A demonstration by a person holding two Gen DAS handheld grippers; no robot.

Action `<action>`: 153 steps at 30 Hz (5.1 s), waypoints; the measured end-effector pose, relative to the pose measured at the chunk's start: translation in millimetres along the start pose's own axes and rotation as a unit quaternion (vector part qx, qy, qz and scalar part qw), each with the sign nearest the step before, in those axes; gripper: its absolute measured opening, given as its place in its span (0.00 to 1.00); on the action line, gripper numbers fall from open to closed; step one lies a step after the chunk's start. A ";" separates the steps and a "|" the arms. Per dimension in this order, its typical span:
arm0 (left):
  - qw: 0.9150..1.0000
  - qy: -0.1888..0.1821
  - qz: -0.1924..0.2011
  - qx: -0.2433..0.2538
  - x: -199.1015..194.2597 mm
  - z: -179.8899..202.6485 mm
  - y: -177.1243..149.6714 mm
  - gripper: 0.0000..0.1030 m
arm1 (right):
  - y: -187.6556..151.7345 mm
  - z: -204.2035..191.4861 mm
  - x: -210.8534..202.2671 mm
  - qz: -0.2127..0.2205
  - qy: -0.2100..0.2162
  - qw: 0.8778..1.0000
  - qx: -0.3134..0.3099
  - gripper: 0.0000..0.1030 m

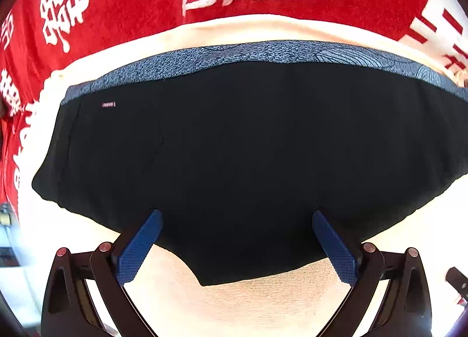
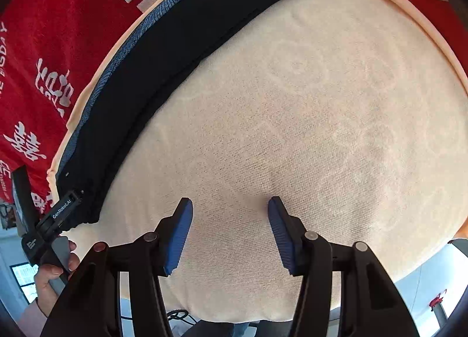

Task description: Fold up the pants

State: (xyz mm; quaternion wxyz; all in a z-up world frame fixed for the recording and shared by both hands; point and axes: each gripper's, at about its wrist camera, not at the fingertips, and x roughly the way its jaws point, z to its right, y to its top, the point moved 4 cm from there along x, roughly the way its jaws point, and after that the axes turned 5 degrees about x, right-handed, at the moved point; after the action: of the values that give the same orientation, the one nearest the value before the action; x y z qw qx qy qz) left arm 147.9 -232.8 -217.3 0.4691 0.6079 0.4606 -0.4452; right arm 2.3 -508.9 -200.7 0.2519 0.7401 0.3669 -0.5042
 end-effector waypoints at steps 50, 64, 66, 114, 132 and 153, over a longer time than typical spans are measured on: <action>0.993 0.090 -0.020 0.074 18.0 64.6 16.4 1.00 | 8.2 9.1 -7.2 -0.038 0.120 0.991 -0.043 0.85; 0.993 0.002 0.013 0.120 -14.1 133.0 50.7 1.00 | 97.9 48.5 -43.0 0.031 0.156 0.987 0.040 0.74; 0.993 -0.015 0.022 0.117 -13.4 152.7 60.7 1.00 | 119.7 51.2 -47.6 0.050 0.156 0.985 0.050 0.60; 0.989 -0.114 0.053 0.075 1.8 226.3 99.9 0.79 | 232.9 47.2 -51.5 0.159 0.180 0.964 0.112 0.14; 0.974 -0.131 0.126 0.133 -8.2 238.8 84.5 0.65 | 190.7 -69.0 -112.8 0.191 0.131 0.969 -0.084 0.14; 0.996 -0.061 0.063 0.007 8.9 -96.2 52.5 0.86 | -1.6 -284.1 76.0 0.160 -0.191 0.876 -0.414 0.34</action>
State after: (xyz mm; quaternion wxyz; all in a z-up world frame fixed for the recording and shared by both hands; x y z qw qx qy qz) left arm 211.4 -144.4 -201.8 0.5186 0.6109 0.3891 -0.4544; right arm 177.4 -274.9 -167.9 0.6772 0.5064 0.3638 -0.3906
